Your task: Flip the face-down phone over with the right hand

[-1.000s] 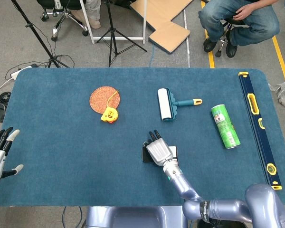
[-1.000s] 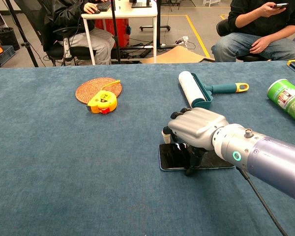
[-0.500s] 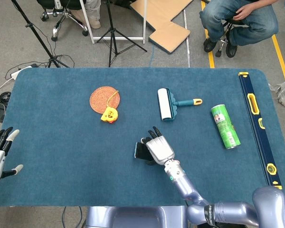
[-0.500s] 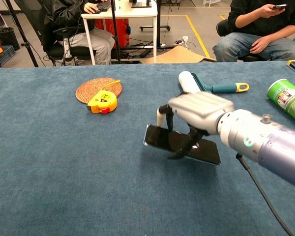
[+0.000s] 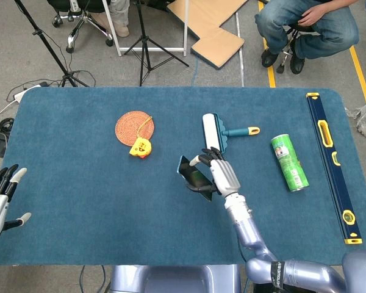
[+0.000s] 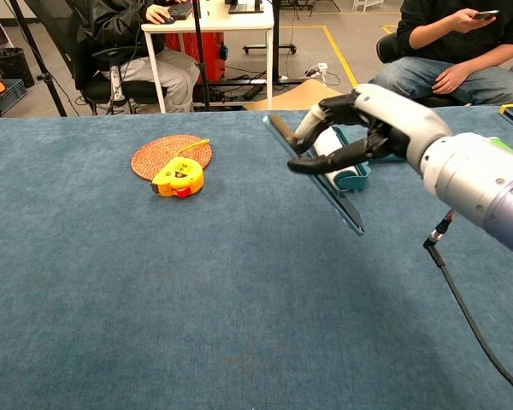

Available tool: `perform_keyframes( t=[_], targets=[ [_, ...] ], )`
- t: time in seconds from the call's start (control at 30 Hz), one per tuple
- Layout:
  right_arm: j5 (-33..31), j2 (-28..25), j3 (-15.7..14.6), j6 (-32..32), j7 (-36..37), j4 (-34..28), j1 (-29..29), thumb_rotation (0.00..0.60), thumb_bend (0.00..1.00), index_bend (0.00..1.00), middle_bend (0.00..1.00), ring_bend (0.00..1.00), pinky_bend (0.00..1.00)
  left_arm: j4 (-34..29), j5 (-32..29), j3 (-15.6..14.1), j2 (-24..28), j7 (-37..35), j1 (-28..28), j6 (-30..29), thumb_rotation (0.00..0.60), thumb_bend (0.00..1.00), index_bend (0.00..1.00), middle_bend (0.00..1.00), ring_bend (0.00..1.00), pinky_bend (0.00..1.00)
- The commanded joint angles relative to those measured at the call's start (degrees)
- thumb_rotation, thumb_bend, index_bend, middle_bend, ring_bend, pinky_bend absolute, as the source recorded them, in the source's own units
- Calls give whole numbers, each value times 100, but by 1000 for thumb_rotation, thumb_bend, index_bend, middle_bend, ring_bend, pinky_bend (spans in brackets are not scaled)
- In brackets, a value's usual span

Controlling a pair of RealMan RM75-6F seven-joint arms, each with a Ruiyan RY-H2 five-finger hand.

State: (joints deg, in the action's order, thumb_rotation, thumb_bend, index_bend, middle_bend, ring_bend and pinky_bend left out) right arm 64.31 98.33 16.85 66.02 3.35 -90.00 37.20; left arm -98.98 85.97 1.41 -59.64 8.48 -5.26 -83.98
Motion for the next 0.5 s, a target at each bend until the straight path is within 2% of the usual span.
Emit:
perform_keyframes(
  t=[0.03,0.27,0.5],
  targets=[
    [-242,-147,339,-268,1447,24,-436,600,278,449,495,144,0,-22,32,-16,-1,15,15,-27,600,0,0,0,0,0],
    [-886,-457,577,-1052,2775,-272,-753,600,295,445,493,136,12,-74,167,-80,-4,64,57,-104,600,0,0,0,0,0],
    [-1384,-768,627,-1898,3689,-454,-1023,600,319,431,481,126,43,-90,279,-131,-9,81,103,-183,600,0,0,0,0,0]
  ],
)
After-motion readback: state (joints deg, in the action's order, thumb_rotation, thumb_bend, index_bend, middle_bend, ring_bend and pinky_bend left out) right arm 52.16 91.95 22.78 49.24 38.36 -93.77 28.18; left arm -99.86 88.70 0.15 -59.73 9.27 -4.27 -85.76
